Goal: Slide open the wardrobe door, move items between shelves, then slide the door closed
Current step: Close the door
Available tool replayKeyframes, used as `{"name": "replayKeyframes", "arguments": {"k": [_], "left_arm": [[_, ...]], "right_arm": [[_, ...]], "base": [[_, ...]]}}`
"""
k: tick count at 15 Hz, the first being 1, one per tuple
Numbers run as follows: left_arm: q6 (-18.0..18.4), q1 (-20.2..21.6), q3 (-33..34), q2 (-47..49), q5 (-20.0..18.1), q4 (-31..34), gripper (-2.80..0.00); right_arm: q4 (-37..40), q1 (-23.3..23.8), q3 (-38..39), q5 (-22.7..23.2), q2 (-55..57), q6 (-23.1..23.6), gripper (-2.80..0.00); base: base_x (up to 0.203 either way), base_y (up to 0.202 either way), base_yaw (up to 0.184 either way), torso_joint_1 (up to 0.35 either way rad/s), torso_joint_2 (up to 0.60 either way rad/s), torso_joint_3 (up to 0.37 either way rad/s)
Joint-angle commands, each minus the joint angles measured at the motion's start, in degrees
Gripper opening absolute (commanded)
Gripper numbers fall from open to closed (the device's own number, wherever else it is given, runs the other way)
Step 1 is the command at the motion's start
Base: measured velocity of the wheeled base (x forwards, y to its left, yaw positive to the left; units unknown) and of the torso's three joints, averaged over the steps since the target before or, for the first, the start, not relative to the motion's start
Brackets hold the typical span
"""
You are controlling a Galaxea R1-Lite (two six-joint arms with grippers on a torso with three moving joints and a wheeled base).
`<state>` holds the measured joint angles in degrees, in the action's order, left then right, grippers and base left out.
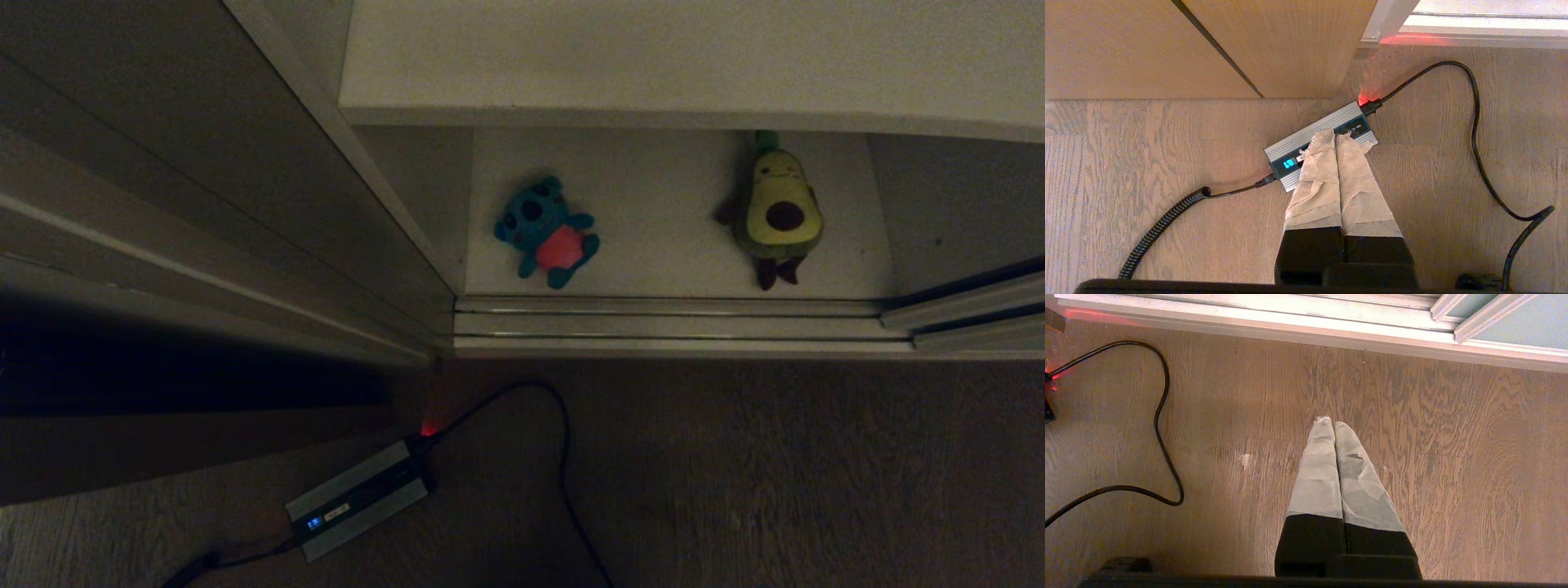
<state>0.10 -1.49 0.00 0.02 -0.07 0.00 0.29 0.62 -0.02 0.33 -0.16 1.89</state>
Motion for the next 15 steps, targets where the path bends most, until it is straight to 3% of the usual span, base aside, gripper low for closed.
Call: {"name": "replayKeyframes", "arguments": {"k": [1, 15], "left_arm": [[0.0, 0.0, 0.0, -0.2, 0.0, 0.0, -2.8], [0.5, 0.0, 0.0, -0.1, -0.2, 0.0, -2.8]], "right_arm": [[0.2, 0.0, 0.3, 0.0, 0.2, -1.0, -2.8], [0.1, 0.0, 0.3, 0.1, 0.2, -1.0, -2.8]], "base": [[0.0, 0.0, 0.0, 0.0, 0.0, 0.0], [0.0, 0.0, 0.0, 0.0, 0.0, 0.0]]}}
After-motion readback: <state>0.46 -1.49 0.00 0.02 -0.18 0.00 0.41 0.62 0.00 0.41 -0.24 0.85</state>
